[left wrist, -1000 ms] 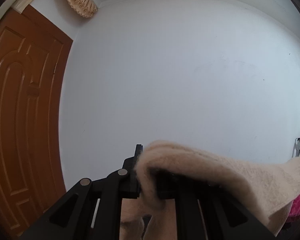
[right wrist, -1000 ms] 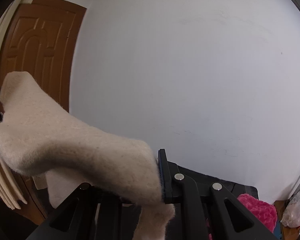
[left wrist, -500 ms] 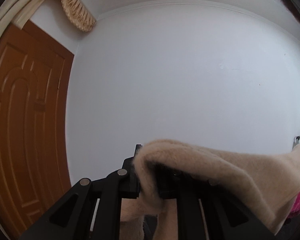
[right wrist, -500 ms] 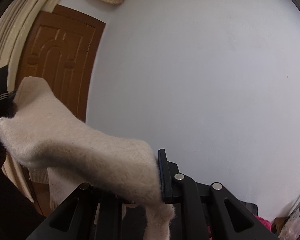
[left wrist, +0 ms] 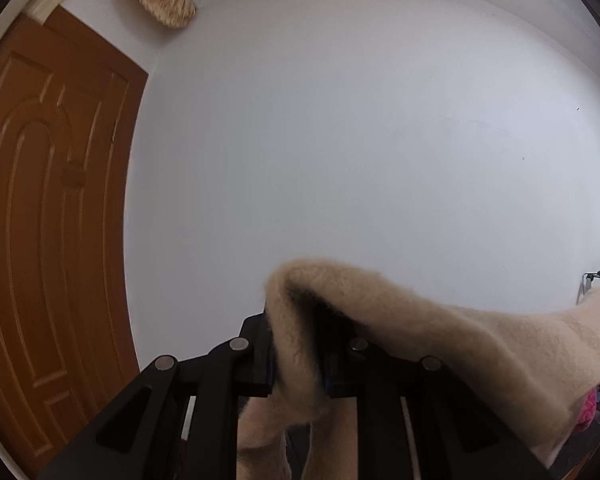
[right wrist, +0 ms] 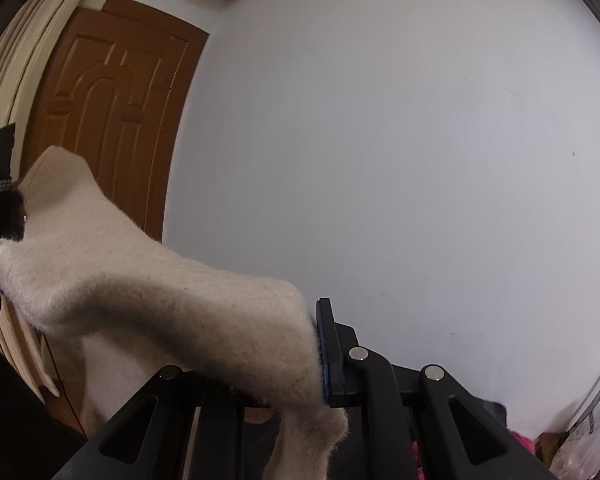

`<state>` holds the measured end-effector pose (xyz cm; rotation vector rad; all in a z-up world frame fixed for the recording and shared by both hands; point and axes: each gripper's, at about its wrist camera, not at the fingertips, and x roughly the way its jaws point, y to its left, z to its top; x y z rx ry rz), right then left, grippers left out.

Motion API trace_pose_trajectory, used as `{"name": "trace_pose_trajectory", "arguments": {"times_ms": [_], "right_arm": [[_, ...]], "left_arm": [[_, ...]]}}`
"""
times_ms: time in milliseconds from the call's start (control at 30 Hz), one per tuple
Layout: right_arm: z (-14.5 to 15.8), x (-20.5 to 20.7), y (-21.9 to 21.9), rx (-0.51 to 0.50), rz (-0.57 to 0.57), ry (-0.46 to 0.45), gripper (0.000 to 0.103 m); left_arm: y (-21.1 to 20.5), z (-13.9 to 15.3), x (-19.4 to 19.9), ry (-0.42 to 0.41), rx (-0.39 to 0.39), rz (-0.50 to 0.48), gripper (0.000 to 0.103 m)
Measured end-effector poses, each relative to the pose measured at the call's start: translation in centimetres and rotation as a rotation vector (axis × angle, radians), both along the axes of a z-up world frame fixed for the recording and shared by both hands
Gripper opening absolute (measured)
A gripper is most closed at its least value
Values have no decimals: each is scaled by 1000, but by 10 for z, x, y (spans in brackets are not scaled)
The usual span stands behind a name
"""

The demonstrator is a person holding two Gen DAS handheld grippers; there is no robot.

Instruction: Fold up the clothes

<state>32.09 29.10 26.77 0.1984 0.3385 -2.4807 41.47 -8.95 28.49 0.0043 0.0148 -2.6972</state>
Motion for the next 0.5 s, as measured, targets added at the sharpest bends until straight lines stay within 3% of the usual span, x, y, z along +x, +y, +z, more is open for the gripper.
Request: {"name": "trace_pose_trajectory", "arguments": {"times_ms": [33, 300, 500], "right_arm": [[-3, 0, -1, -6, -8, -10, 14], [-26, 26, 5, -77, -105, -77, 14], [-7, 36, -20, -104, -176, -101, 14]], "left_arm": [[3, -6, -1, -12, 8, -11, 19], [-4, -23, -11, -51, 62, -131, 16], [-22, -26, 4, -60, 99, -201, 16]]}}
